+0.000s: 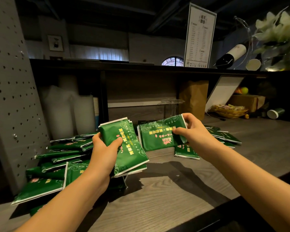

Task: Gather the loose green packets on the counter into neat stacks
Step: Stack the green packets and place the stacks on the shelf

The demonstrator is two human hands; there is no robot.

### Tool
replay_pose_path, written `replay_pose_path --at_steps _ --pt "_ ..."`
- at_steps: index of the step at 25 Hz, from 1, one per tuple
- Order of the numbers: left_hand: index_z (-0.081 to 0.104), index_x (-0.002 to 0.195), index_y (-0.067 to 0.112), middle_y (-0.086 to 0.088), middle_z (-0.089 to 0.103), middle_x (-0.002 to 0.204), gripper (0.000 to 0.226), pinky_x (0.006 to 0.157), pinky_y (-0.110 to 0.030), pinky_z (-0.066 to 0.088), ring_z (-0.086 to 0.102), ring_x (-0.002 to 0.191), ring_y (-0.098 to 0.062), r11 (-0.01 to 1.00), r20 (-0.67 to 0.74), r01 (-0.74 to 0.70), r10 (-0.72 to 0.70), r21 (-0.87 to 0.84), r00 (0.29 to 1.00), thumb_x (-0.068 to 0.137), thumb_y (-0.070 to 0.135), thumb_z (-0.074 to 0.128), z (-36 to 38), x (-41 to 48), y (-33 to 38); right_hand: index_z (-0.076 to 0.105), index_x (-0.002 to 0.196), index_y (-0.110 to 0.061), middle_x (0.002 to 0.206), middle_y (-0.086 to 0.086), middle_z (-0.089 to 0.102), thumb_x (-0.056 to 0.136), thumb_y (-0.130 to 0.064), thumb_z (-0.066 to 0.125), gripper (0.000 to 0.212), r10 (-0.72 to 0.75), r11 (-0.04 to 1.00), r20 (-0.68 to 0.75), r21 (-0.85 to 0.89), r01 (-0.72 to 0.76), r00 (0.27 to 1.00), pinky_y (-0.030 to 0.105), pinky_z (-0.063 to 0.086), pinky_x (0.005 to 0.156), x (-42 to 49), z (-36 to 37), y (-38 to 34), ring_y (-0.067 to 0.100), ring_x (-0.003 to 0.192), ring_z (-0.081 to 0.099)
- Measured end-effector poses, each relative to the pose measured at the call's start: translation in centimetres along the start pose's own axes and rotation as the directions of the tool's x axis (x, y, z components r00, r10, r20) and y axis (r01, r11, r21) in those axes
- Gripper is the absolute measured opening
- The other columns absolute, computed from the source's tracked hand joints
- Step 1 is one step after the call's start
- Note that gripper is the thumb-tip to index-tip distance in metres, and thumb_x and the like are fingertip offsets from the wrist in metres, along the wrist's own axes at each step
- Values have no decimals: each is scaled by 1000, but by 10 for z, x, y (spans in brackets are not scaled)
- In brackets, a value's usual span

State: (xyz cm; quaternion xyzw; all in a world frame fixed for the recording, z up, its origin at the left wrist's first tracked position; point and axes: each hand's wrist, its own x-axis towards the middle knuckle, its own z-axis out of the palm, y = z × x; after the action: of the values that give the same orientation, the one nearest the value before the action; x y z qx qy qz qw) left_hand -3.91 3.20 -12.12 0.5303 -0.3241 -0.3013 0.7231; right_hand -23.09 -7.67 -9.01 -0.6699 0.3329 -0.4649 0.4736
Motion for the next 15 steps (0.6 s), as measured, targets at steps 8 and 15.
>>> replay_pose_path --at_steps 8,15 --pt "37 120 19 -7 60 105 37 76 -42 54 64 89 -28 998 -49 39 -41 -43 998 91 12 58 -1 2 2 63 87 -17 94 9 68 86 2 59 19 54 961 -18 271 -47 998 40 56 79 -8 33 -10 20 85 66" --pt "33 125 20 -7 59 113 39 80 -44 54 63 96 -27 996 -74 -6 -1 -89 997 93 15 56 2 -1 4 69 91 -7 88 11 72 87 -12 64 8 63 989 6 137 -63 998 33 56 73 -14 53 0 18 78 69"
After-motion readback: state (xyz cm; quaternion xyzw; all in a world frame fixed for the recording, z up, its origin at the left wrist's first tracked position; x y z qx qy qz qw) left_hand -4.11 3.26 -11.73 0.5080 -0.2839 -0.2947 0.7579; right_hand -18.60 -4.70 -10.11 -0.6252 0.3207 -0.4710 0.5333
